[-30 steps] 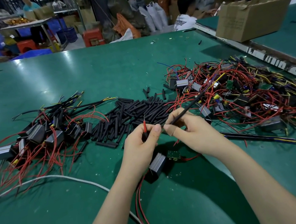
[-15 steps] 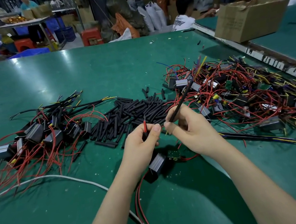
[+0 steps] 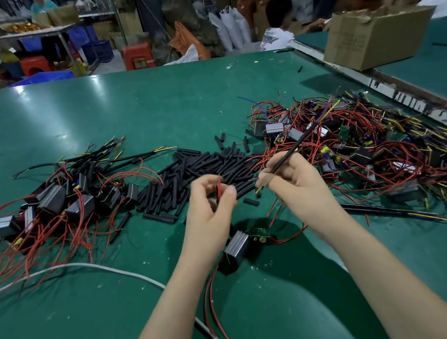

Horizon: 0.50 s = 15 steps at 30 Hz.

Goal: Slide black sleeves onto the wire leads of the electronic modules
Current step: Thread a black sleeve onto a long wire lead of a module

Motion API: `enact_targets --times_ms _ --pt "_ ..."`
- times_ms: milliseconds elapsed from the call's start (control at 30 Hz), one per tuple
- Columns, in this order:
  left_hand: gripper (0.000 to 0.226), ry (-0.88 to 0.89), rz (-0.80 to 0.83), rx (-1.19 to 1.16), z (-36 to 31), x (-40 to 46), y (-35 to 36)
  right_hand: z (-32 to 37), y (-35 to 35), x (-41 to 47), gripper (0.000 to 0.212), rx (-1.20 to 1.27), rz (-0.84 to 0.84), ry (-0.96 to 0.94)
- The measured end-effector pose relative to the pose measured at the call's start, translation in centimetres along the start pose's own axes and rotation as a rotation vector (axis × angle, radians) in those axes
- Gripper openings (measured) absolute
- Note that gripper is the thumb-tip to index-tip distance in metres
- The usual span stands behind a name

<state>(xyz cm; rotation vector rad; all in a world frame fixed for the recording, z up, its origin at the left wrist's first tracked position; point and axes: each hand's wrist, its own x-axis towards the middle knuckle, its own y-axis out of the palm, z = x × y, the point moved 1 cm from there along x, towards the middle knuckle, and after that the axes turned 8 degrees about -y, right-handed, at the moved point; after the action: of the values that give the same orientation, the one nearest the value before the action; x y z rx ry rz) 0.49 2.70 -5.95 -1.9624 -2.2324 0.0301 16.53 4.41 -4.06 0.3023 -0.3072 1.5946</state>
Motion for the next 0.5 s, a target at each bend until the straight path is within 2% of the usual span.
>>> enact_targets --times_ms 67,133,200,267,400,500 --pt "0.011 0.124 -0.010 0.227 0.2 -0.3 0.0 -0.1 0.0 0.0 0.018 0.004 -0.011 -0.002" --pt "0.006 0.222 -0.051 0.339 0.3 -0.6 0.0 0.0 0.0 -0.1 0.017 0.004 -0.018 -0.008" --pt "0.022 0.279 -0.133 0.393 0.2 -0.8 -0.1 0.1 0.1 -0.1 0.016 0.011 -0.032 -0.021" --pt "0.028 0.308 -0.176 0.398 -0.2 -0.9 -0.3 0.1 0.3 -0.2 0.018 0.006 -0.042 -0.036" --pt "0.019 0.293 -0.055 0.312 -0.9 -1.1 0.0 0.0 1.0 -0.4 0.021 -0.001 -0.037 -0.043" --pt "0.021 0.197 -0.003 0.160 -1.1 -1.0 0.0 0.1 1.5 -0.6 0.024 0.039 -0.047 -0.047"
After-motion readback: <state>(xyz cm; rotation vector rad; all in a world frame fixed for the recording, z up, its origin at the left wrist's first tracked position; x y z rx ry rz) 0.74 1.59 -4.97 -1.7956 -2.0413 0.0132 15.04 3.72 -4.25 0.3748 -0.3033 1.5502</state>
